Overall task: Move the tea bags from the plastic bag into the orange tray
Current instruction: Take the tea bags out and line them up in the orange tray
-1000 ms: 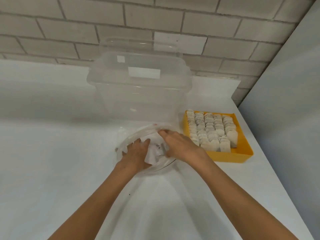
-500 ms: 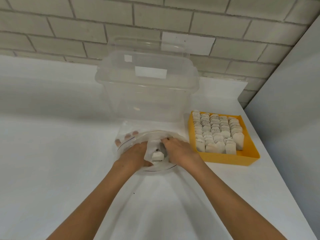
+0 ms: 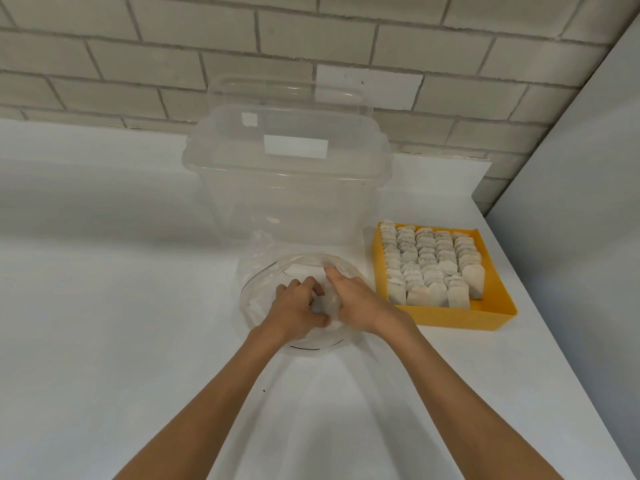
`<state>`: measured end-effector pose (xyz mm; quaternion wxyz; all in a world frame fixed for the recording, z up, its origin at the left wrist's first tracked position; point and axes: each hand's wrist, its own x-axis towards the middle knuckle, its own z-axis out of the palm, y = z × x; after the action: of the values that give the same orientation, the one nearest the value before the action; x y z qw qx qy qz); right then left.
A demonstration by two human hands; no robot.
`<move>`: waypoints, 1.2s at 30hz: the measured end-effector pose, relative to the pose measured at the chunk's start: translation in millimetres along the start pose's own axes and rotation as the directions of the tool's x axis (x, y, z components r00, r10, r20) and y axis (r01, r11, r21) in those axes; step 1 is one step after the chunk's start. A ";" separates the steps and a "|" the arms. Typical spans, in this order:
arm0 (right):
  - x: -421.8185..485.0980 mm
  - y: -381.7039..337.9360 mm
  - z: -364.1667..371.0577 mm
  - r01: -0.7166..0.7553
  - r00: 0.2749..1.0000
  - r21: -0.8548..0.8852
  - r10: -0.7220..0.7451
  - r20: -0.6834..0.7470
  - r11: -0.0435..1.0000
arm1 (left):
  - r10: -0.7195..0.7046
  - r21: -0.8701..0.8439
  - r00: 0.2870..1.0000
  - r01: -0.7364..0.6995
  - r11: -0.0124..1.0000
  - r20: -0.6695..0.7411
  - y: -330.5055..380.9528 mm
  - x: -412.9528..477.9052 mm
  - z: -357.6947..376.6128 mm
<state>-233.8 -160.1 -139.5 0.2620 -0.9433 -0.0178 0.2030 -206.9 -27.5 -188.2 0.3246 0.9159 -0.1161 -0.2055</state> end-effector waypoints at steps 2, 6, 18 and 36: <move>0.1 1.3 -5.0 0.015 1.000 -0.055 -0.015 0.009 0.998 | -0.005 -0.029 1.000 0.005 1.000 0.001 -2.1 -1.5 -2.3; 1.0 3.0 -9.2 0.029 0.999 -0.122 -0.025 0.032 0.992 | 0.009 -0.175 1.000 -0.012 0.985 -0.018 -5.9 -7.4 -17.7; 1.3 -11.7 1.0 0.147 0.976 -0.063 -0.155 -0.156 0.987 | 0.065 -0.125 0.972 -0.096 0.988 -0.227 -5.9 -25.8 -34.7; 1.5 -3.5 -5.1 0.187 0.940 0.302 -0.082 -0.330 0.935 | 0.095 0.097 0.993 -0.089 0.991 -0.062 -11.8 -37.2 -41.1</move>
<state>-230.2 -159.3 -134.3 0.4288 -0.9028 -0.0074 0.0328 -220.4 16.9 -155.5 0.2939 0.9302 -0.1568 -0.1538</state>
